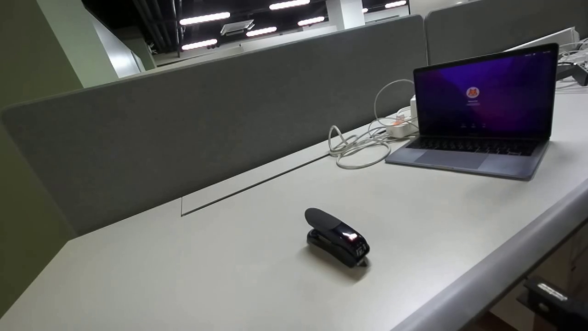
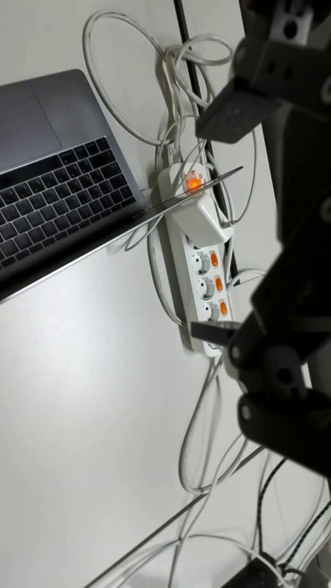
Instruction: Close the laptop
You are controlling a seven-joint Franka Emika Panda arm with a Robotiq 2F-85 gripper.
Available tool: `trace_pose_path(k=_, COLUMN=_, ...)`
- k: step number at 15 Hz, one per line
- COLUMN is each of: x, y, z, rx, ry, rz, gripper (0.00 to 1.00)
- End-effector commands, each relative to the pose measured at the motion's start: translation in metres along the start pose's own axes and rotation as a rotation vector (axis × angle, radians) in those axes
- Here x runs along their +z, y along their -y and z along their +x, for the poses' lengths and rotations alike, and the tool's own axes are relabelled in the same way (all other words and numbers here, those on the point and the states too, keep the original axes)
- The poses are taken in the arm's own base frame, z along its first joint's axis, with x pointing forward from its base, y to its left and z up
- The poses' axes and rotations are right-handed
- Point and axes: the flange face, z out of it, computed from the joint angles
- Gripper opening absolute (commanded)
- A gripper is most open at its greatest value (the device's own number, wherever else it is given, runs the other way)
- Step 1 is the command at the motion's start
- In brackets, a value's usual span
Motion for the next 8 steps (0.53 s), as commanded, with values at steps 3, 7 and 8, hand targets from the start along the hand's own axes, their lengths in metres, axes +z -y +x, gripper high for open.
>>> trace_pose_path(k=3, x=0.017, y=-0.004, z=0.0, rx=0.089, ry=0.016, rz=0.013, gripper=1.0)
trace_pose_path(k=7, x=0.021, y=-0.004, z=0.007, rx=0.172, ry=0.009, rz=0.011, gripper=1.0)
trace_pose_path(k=8, x=0.025, y=-0.005, z=0.012, rx=0.253, ry=-0.008, rz=0.012, gripper=1.0)
